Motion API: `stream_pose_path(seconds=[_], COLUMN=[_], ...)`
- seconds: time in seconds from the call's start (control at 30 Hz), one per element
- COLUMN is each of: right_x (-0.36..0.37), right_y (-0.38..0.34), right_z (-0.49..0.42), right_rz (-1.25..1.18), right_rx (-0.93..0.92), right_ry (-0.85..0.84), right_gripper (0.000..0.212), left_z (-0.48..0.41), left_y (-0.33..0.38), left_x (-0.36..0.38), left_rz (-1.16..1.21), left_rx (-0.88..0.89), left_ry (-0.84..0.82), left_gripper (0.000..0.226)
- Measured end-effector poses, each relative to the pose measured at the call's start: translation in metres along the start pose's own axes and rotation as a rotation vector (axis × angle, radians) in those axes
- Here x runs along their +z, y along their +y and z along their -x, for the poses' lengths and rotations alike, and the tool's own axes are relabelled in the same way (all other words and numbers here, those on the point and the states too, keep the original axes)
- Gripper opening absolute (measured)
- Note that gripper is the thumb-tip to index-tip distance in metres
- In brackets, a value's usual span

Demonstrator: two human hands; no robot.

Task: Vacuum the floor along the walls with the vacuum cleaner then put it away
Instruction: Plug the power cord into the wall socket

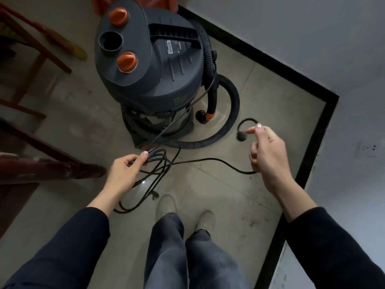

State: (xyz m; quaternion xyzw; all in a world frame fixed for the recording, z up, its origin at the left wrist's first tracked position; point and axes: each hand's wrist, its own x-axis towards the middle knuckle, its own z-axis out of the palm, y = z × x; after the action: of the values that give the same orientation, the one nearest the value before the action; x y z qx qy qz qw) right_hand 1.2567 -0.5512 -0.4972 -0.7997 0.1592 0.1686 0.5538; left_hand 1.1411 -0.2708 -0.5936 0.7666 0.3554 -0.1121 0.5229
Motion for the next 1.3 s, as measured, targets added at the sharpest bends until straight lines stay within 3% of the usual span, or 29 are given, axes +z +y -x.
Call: stream_pose_path(seconds=[0.2, 0.47, 0.67, 0.8, 0.93, 1.0, 1.17, 1.3], right_x=[0.008, 0.049, 0.084, 0.108, 0.119, 0.12, 0.124, 0.12], right_y=[-0.007, 0.012, 0.05, 0.058, 0.059, 0.061, 0.067, 0.076], right_z=[0.03, 0.027, -0.002, -0.031, -0.048, -0.053, -0.057, -0.057], right_rz=[-0.083, -0.145, 0.161, -0.079, -0.067, -0.019, 0.102, 0.267], right_rx=[0.089, 0.15, 0.146, 0.487, 0.665, 0.677, 0.708, 0.706], right_ry=[-0.222, -0.53, -0.444, -0.336, -0.319, -0.334, -0.39, -0.349], right_gripper=[0.033, 0.03, 0.027, 0.028, 0.04, 0.041, 0.009, 0.014], left_z=[0.006, 0.01, 0.017, 0.016, 0.01, 0.006, -0.006, -0.012], left_y=[0.004, 0.012, 0.032, 0.049, 0.062, 0.066, 0.068, 0.062], left_x=[0.01, 0.011, 0.005, -0.003, -0.012, -0.017, -0.025, -0.024], left_rz=[0.126, 0.482, 0.564, 0.503, 0.414, 0.353, 0.22, 0.137], left_rx=[-0.053, -0.185, -0.175, -0.114, -0.066, -0.037, -0.007, -0.015], left_ry=[-0.013, -0.13, -0.39, -0.556, -0.672, -0.741, -0.855, -0.887], left_gripper=[0.034, 0.033, 0.034, 0.041, 0.037, 0.034, 0.031, 0.034])
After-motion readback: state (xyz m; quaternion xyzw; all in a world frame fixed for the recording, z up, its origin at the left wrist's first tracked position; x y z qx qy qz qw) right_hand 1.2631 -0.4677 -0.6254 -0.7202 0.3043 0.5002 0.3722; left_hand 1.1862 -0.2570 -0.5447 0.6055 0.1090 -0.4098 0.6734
